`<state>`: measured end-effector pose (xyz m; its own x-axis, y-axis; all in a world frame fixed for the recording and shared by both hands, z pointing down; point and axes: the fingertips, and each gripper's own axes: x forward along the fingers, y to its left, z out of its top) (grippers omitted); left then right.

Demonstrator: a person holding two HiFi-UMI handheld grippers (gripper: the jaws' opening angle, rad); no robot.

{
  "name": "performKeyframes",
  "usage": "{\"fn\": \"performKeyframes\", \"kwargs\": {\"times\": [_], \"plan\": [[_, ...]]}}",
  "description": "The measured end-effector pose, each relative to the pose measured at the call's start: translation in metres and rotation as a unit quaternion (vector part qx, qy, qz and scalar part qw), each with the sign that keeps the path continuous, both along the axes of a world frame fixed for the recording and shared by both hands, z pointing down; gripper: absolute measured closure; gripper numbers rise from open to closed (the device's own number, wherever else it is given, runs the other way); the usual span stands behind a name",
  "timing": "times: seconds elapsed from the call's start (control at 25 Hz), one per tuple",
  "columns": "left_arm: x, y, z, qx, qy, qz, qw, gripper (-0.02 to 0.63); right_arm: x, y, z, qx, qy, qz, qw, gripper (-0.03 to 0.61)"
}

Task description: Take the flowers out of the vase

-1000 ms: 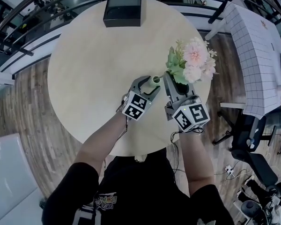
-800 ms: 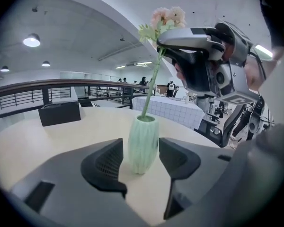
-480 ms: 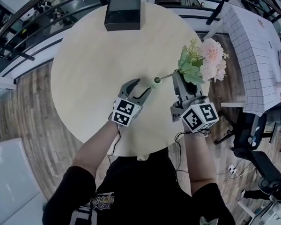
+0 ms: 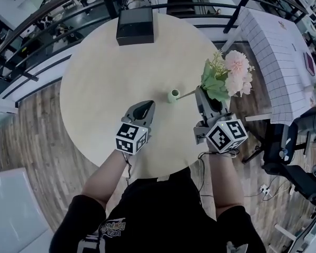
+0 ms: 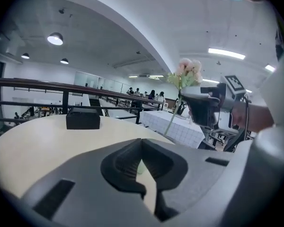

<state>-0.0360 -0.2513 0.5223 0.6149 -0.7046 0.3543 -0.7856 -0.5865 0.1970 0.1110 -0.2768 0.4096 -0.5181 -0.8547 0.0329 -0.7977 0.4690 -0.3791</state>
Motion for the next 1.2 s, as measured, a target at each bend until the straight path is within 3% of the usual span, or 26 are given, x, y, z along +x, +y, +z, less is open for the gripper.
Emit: {"fn": "performKeyframes", "kwargs": {"times": [0.2,0.44,0.88,1.2], "plan": [[-0.008,0.023,-0.025,-0.015,0.024,-0.009,0.9996,0.607,0.002,0.030,0.000,-0.008,0.002,0.010,1.000,0.499],[-0.011,0.062,-0.055,-0.009,0.042,0.019,0.9989,0.607,-0.005,0.076,0.004,-0.021,0.003,0.018,1.000,0.499],[-0.005,0.133,-0.050,-0.039,0.043,0.077,0.9953,0.607,-0.025,0.156,0.012,-0.040,0.006,0.022,0.999,0.499],[0.018,0.164,-0.060,-0.036,0.046,0.061,0.9964,0.607,-0.002,0.198,0.011,-0.039,0.017,-0.002,0.999,0.500]]}}
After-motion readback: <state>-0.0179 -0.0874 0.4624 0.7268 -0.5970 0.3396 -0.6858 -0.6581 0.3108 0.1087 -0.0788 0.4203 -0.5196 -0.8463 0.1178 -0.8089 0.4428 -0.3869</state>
